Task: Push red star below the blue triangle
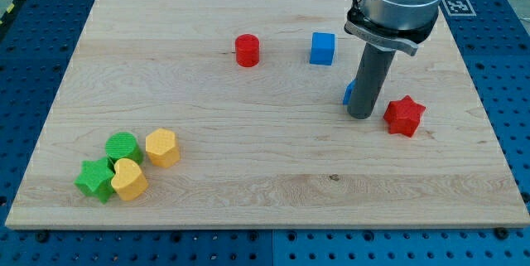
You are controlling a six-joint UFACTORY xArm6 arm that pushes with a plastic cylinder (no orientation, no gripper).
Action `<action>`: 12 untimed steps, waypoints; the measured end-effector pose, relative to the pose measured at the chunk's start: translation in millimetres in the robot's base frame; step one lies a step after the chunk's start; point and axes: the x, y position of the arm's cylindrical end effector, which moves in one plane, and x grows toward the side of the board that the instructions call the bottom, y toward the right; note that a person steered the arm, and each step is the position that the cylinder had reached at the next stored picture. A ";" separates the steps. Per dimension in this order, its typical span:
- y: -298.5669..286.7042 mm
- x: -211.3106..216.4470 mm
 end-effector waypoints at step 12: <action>115.3 13.2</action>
